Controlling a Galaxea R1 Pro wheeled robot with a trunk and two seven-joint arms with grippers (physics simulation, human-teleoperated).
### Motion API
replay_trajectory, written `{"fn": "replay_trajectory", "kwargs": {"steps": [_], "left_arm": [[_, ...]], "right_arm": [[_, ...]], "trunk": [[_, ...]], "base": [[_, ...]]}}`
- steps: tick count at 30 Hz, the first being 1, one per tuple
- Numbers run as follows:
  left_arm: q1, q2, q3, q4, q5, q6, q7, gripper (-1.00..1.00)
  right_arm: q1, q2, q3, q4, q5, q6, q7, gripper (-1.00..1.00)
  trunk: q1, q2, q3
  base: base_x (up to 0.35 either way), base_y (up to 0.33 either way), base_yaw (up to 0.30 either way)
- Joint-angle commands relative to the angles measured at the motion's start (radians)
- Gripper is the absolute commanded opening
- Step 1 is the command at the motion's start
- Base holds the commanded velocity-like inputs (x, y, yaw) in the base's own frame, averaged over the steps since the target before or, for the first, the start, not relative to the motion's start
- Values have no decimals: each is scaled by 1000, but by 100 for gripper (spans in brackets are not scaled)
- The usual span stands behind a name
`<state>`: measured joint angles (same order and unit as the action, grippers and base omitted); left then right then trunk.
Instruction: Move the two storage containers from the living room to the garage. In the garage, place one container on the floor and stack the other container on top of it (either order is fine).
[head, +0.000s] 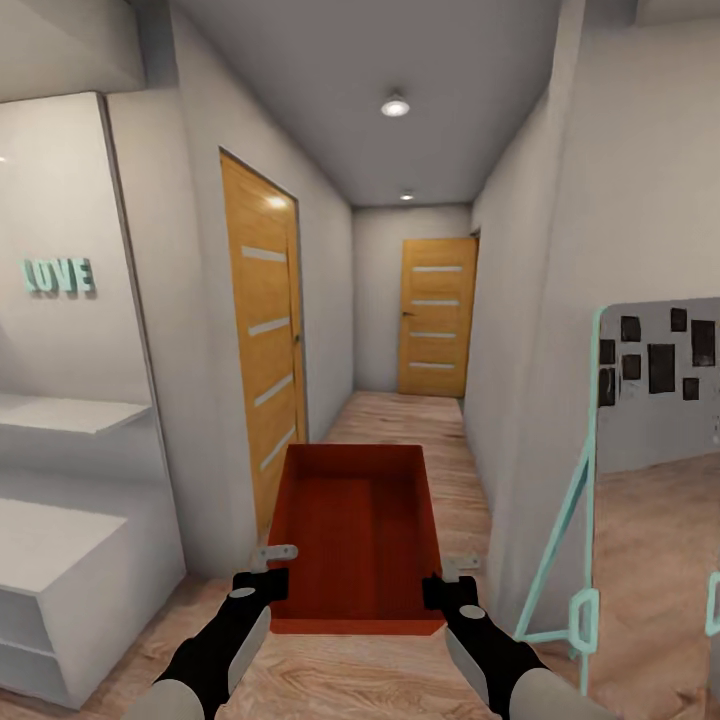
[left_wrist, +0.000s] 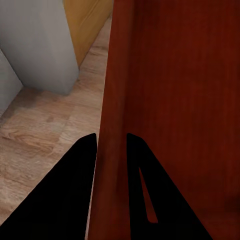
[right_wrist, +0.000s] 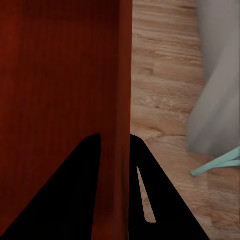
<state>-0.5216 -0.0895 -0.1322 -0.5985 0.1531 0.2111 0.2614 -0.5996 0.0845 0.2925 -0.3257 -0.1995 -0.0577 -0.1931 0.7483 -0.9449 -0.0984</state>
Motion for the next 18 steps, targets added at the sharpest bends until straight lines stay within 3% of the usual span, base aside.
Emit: {"fn": "replay_trajectory", "kwargs": {"steps": [1, 18], "left_arm": [[0, 65, 69, -1, -1, 8, 24, -100], [0, 65, 69, -1, -1, 8, 24, -100]], "right_arm": [[-2, 0, -7, -13, -3, -2, -3, -100], [-2, 0, -7, -12, -3, -2, -2, -100]], "trunk": [[1, -1, -2], [1, -1, -2]], "base": [[294, 232, -133], [294, 232, -239]]}}
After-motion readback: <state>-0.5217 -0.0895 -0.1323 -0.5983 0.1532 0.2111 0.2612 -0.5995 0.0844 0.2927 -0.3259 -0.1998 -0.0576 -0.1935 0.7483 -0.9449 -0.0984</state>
